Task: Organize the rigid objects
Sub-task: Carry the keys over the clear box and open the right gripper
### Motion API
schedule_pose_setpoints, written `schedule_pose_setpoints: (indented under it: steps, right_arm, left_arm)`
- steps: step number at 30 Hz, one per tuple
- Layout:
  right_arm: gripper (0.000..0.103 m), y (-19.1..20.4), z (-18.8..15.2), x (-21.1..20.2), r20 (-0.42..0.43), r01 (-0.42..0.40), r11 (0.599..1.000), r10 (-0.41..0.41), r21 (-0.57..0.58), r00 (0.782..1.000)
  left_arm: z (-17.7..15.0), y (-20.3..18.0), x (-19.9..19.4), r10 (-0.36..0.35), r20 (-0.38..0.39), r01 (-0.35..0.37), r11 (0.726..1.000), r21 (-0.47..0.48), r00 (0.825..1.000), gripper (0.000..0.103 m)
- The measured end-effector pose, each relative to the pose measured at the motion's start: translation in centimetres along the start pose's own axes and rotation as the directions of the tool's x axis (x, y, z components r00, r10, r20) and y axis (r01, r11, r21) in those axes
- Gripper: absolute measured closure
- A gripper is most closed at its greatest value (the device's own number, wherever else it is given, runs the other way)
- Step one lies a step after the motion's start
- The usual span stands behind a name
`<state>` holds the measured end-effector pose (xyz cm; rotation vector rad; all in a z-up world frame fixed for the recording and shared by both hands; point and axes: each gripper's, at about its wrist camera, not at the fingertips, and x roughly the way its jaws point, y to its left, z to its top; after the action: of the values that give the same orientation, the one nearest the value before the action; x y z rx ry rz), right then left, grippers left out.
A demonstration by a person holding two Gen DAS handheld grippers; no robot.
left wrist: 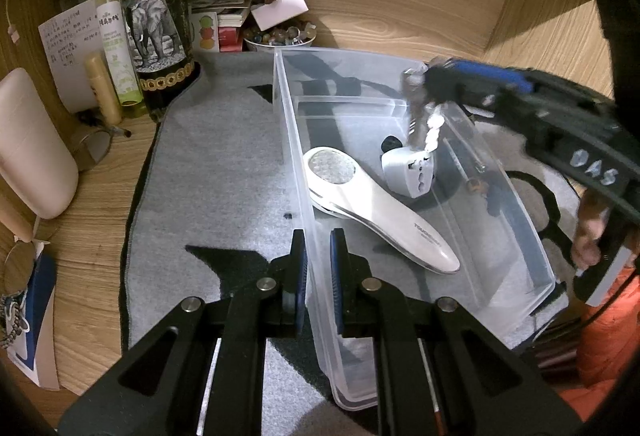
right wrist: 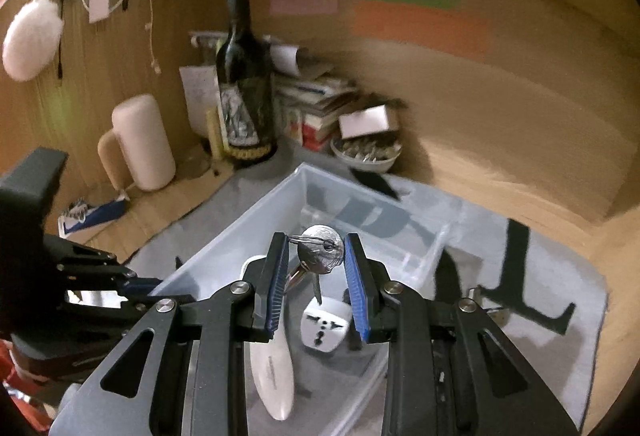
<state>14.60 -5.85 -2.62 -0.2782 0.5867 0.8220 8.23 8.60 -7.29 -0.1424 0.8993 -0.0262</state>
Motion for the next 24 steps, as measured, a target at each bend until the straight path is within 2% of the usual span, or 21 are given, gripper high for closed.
schedule_pose_setpoints:
  steps: [12,21,24]
  right_arm:
    - [0.077,0.3,-1.0,4.3,-0.154,-0.046,0.999,0.046,0.002,0.987]
    - [0.074,0.2,-1.4,4.2,-0.186,-0.045,0.999,0.043,-0.01,0.982]
    - [0.067,0.0,-1.3,4.1,-0.183,-0.039,0.999,0.038,-0.003,0.982]
  left_arm:
    - [-0.2,-0.1,0.0,0.001,0.005,-0.001,1.0,0.007,1.0,0.093]
    - [-0.2,-0.1,0.1,0.003,0.004,-0.004,1.0,0.01,1.0,0.093]
    - [-0.2,-0.1,0.0,0.004,0.004,-0.004,1.0,0.01,1.0,0.093]
